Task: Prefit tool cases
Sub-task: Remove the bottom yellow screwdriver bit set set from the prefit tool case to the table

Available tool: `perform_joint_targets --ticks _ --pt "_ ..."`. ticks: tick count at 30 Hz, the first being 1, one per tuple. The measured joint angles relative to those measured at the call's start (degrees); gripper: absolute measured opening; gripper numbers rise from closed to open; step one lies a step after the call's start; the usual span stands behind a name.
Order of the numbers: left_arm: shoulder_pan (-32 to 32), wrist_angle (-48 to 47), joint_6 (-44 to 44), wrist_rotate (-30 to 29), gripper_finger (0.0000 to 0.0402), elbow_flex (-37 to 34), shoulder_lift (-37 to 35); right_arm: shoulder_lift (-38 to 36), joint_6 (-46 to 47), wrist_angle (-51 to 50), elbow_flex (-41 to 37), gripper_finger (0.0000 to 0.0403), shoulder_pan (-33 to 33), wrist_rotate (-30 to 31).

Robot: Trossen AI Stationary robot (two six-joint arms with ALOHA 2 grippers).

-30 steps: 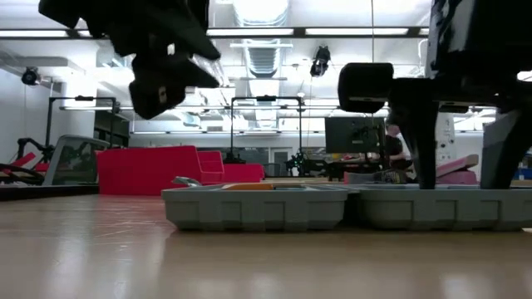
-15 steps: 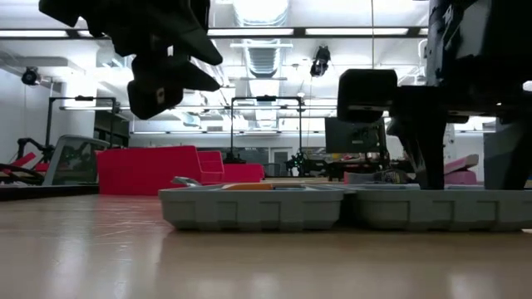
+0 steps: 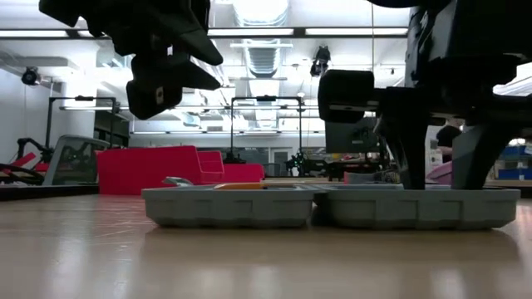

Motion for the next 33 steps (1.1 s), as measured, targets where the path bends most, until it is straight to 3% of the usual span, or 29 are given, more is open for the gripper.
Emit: perform_joint_targets --ticks 24,33 --pt "0.00 0.00 -0.27 0.09 0.0121 -0.02 0.00 -0.74 4.78 -6.38 6.36 0.0076 -0.48 3.96" --pt "-0.39 -0.02 -0.25 0.41 0.0112 -0.02 0.00 -1.05 6.07 -6.65 6.60 0.0045 -0.45 3.89"
